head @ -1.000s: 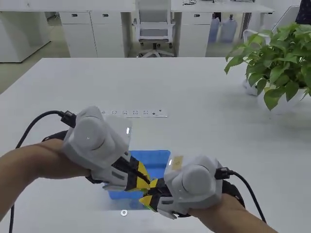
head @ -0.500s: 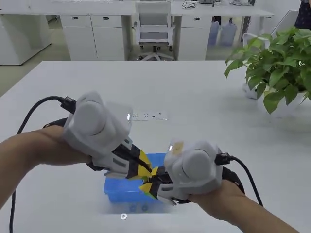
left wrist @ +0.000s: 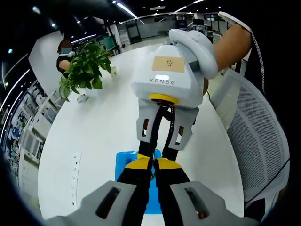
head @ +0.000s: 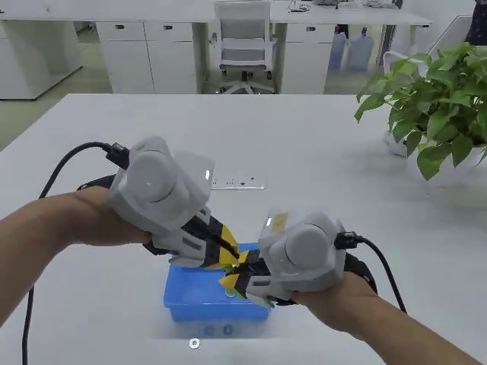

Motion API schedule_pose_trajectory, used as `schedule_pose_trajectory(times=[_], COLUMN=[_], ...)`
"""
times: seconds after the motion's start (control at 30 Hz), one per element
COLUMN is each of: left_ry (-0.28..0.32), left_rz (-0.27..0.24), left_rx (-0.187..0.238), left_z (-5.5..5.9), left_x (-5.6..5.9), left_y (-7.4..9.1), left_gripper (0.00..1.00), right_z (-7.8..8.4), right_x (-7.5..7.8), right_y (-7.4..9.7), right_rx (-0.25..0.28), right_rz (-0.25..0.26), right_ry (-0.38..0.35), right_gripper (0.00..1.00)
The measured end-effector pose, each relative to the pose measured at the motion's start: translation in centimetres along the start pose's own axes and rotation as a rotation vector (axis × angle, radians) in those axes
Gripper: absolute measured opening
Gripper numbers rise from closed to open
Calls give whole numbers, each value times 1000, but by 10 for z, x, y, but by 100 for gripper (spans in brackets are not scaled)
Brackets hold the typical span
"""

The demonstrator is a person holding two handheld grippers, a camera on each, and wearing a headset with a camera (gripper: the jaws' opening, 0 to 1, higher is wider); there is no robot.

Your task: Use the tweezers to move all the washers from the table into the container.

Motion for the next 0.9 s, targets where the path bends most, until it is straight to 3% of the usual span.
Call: schedule_pose_trajectory(times=[0.43, 0.9], left_ry=[7, 68], left_rz=[5, 27], left_rx=[-23, -29], left_z=[16, 39], left_x=[-18, -33], left_y=[-12, -23], left_gripper=[7, 7], right_z=[13, 28], right_x=[8, 8], right_y=[-23, -46], right_rx=[-6, -14], right_rz=[-4, -30], right_ry=[-6, -40], right_gripper=[11, 11])
Point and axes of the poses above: the centre of the closed fingertips' face, and the gripper's own axes: y roughly backward along the fingers, x roughly to its right, z roughly out of its underside, the point moved 5 cm from there along y, roughly backward along the fingers, and after that the axes turned 14 degrees about y, right-handed, at the moved point
